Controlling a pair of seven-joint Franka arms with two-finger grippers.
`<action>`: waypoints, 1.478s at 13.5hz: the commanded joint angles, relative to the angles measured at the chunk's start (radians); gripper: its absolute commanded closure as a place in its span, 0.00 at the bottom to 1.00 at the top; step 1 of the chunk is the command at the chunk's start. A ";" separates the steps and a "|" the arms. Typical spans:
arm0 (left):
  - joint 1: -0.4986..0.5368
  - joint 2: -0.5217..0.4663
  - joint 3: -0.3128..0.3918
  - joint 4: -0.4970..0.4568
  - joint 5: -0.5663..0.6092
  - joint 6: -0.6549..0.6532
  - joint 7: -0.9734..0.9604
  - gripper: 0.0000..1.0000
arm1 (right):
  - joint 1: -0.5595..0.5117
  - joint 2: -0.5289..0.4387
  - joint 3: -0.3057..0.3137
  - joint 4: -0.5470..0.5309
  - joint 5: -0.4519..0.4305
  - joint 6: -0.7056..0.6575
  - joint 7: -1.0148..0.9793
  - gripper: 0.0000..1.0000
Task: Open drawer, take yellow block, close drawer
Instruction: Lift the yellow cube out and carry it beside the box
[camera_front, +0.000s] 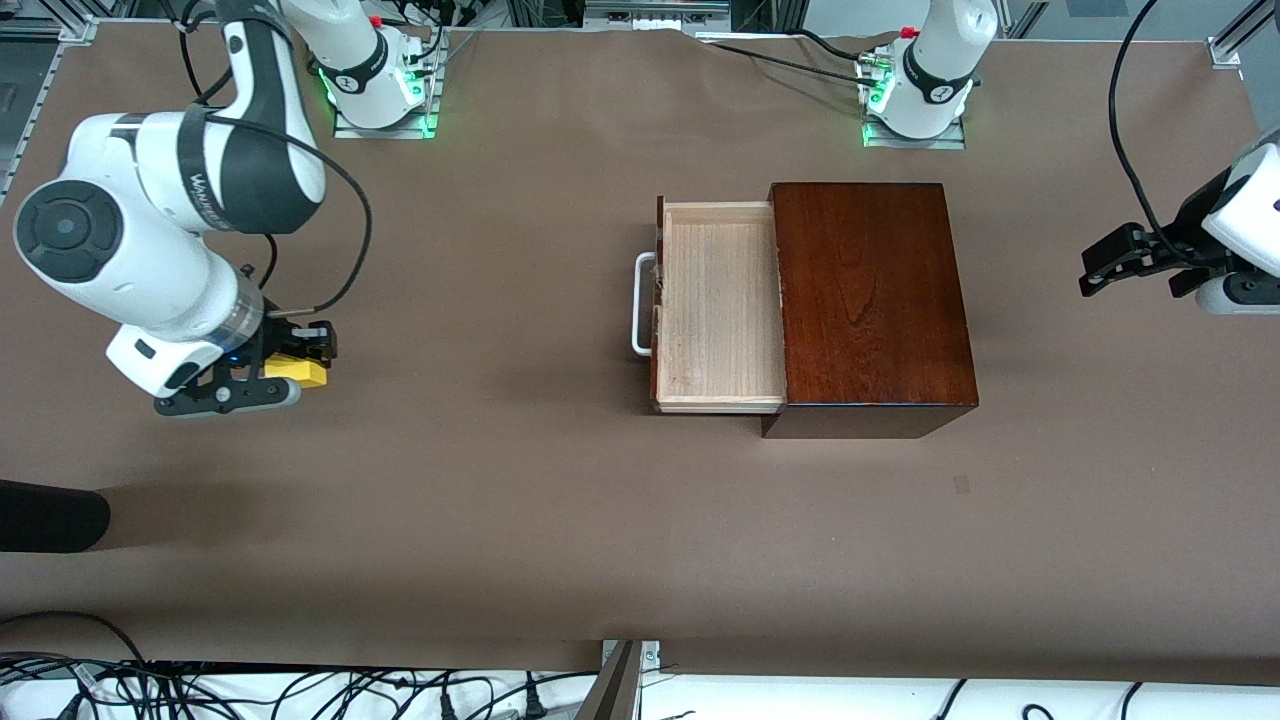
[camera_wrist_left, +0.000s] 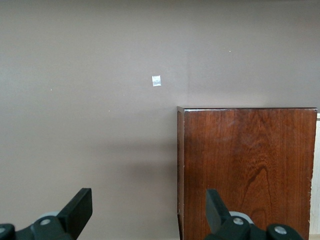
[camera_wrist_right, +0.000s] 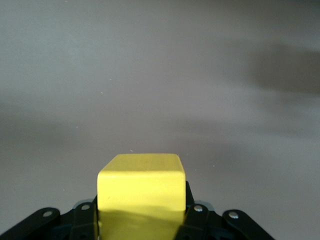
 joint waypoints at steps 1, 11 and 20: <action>-0.003 0.003 -0.017 0.024 -0.010 -0.022 -0.006 0.00 | 0.015 -0.109 -0.008 -0.183 0.004 0.102 -0.011 0.99; 0.000 0.000 -0.055 0.022 0.001 -0.022 -0.027 0.00 | 0.015 -0.197 -0.030 -0.614 0.006 0.512 -0.011 0.99; -0.003 -0.002 -0.084 0.025 0.001 -0.022 -0.075 0.00 | -0.002 -0.125 -0.045 -0.702 0.017 0.700 -0.011 0.99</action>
